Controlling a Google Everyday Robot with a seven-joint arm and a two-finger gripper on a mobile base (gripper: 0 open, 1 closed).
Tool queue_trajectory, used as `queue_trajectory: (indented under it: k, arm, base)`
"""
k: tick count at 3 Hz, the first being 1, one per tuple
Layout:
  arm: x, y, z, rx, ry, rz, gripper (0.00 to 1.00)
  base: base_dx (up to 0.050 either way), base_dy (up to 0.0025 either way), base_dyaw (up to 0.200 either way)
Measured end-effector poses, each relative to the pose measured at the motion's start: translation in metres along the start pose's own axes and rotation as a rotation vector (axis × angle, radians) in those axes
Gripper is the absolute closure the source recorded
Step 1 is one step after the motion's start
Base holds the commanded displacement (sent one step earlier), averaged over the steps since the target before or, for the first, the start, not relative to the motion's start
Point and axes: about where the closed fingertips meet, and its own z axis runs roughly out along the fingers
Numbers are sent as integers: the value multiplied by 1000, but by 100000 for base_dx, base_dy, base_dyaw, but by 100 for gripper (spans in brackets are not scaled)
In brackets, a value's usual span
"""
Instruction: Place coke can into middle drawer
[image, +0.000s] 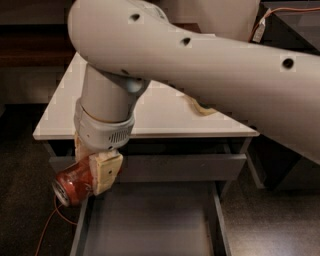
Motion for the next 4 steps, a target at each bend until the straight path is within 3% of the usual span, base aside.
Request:
queue_trajectory:
  k: [2,4]
  arm:
    - [26,39,43,-24,-21,161,100]
    - [67,65,73,42,31,304,100]
  base:
    - [0,0,0]
    - [0,0,0]
